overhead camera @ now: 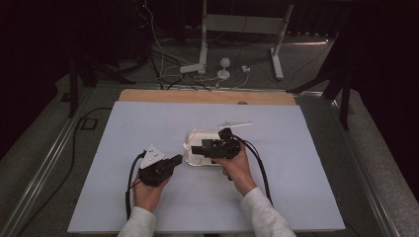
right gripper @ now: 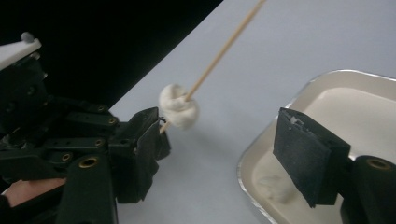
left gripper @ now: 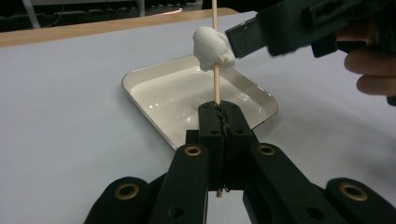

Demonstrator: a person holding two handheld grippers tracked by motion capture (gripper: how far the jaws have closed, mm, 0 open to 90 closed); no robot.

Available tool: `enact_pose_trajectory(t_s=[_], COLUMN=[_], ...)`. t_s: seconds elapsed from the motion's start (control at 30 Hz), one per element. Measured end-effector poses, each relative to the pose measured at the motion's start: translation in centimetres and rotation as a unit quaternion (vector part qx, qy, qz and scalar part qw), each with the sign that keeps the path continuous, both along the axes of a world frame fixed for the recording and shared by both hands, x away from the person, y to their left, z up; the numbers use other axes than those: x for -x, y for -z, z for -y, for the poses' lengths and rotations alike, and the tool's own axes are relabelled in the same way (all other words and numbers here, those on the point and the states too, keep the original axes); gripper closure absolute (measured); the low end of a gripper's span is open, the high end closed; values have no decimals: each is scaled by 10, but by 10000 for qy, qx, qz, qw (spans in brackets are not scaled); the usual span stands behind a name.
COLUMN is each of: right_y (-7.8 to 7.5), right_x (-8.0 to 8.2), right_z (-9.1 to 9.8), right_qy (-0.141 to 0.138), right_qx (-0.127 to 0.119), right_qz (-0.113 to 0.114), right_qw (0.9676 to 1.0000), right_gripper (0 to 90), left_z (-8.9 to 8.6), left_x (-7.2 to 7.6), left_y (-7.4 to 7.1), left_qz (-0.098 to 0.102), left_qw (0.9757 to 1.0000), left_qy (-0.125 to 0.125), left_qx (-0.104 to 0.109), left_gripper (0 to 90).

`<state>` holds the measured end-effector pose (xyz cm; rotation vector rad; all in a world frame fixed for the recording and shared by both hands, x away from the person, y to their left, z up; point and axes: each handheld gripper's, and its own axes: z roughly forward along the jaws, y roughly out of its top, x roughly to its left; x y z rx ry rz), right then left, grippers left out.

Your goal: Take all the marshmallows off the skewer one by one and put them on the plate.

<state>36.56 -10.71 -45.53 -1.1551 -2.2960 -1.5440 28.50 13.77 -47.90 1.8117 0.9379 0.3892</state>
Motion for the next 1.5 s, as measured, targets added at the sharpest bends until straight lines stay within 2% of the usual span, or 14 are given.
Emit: enact_pose_trajectory(t_s=[0.2,0.23,0.27,0.33,0.47,0.6,0.73,0.87,1.27,1.37,1.4,1.43,1.47,1.5], right_y=[6,8,8,11,14,14,10,5,-13,-18,-21,-24,-26,-28], right_x=[0,-1,-1,-3,-3,-3,-1,-1,-7,-9,-12,-16,-20,-21], right_z=[-9,-11,-11,-12,-16,-18,-17,-14,-12,-8,-1,8,15,19], right_qy=[-91,-85,-85,-54,-113,-144,-113,-68,-22,164,343,513,520,487], right_qx=[-225,-367,-367,-545,-625,-572,-451,-426,-306,-313,-389,-538,-606,-525], right_qz=[-248,-423,-423,-672,-832,-872,-776,-631,-536,-444,-388,-435,-503,-491], right_qw=[9994,9984,9984,9962,9945,9944,9959,9971,9981,9984,9979,9963,9955,9962], right_gripper=[452,505,505,541,650,705,751,765,779,788,791,792,791,789], left_z=[5,5,6,7,9,10,11,11,7,6,4,2,3,6], left_x=[1,1,1,1,1,1,2,3,5,7,7,8,7,8], left_y=[0,1,1,1,1,1,1,0,-5,-3,-2,-2,-3,-4], left_qz=[19,16,13,18,19,17,73,158,339,347,312,316,335,381], left_qw=[10000,9999,9999,9999,9999,9998,9998,9995,9991,9986,9987,9988,9988,9983], left_qy=[95,105,114,131,163,177,203,244,251,258,252,292,320,359], left_qx=[-13,-5,2,18,5,3,-36,-77,-98,-298,-320,-231,-162,-239], left_gripper=[900,900,900,900,900,900,900,900,900,900,900,900,900,900])
